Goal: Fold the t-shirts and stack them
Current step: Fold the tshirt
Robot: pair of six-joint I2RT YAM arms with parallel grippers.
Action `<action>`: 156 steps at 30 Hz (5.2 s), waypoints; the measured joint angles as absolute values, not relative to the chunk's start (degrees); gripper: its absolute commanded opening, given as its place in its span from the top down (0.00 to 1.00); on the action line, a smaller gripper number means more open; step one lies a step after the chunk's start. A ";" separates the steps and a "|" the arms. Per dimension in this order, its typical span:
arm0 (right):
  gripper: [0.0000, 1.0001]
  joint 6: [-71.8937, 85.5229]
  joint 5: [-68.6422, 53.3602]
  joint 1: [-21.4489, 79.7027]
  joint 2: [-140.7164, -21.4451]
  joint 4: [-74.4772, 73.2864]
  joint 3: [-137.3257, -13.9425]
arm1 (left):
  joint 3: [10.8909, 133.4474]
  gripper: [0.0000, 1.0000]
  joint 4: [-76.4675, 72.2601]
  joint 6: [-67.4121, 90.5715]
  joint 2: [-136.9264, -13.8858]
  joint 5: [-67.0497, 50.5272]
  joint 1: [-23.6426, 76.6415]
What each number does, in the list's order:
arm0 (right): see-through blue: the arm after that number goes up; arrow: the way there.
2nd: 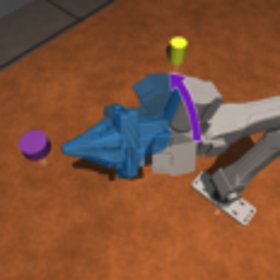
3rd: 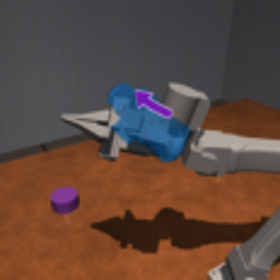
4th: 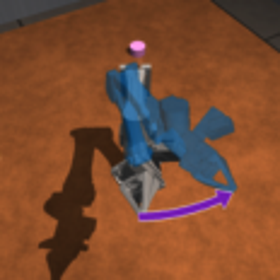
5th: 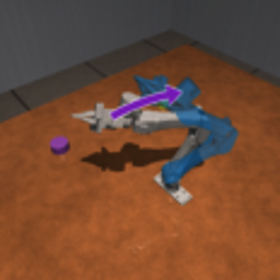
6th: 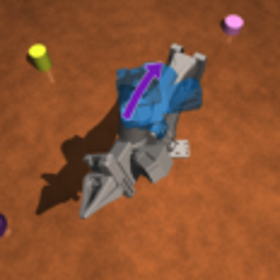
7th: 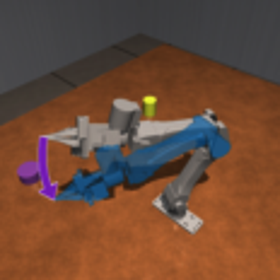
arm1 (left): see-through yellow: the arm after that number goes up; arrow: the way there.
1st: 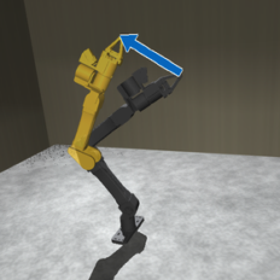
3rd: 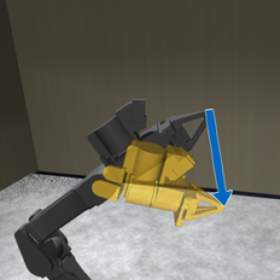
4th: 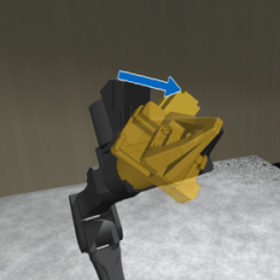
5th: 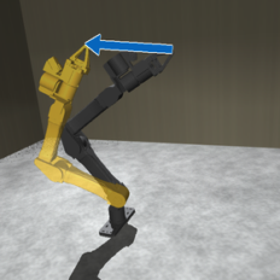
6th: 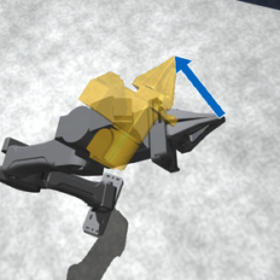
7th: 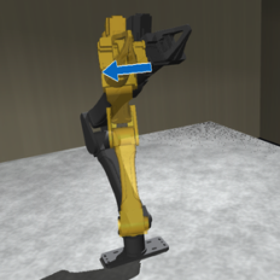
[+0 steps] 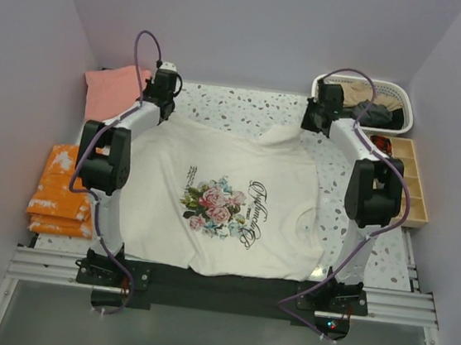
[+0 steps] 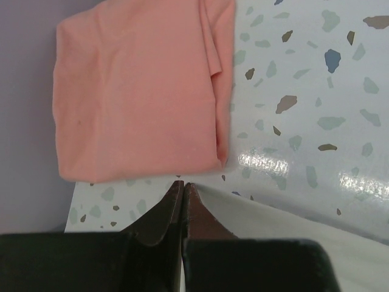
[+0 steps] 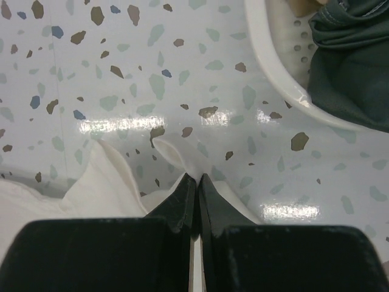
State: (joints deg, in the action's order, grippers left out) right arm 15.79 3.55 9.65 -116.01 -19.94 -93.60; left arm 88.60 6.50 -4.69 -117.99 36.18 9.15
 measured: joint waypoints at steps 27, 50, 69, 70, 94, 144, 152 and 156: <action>1.00 22.65 -5.19 12.71 -84.40 -30.63 -62.59 | 78.63 1.00 17.08 7.22 -105.12 33.17 9.19; 1.00 27.05 0.10 14.39 -76.64 -33.19 -48.56 | 67.55 0.81 27.79 18.90 -103.46 40.21 9.45; 0.49 28.18 9.32 19.44 -69.76 -36.73 -52.60 | 67.29 0.00 28.12 20.93 -98.59 39.20 15.33; 0.50 27.99 9.56 19.42 -71.48 -35.55 -53.52 | 67.48 0.00 26.68 20.36 -98.30 37.12 16.34; 0.66 26.96 3.49 23.68 -90.83 -24.32 -53.45 | 62.04 0.00 16.82 20.40 -103.94 22.55 20.05; 0.61 25.52 16.23 29.08 -100.42 -25.80 -61.19 | 64.71 0.00 16.14 19.33 -106.15 21.47 20.05; 0.61 26.09 15.49 20.51 -104.16 -24.97 -64.45 | 68.66 0.00 16.88 19.40 -109.16 20.60 20.08; 0.60 25.23 15.57 18.41 -110.34 -26.15 -72.75 | 71.88 0.00 16.86 19.55 -111.70 19.70 20.08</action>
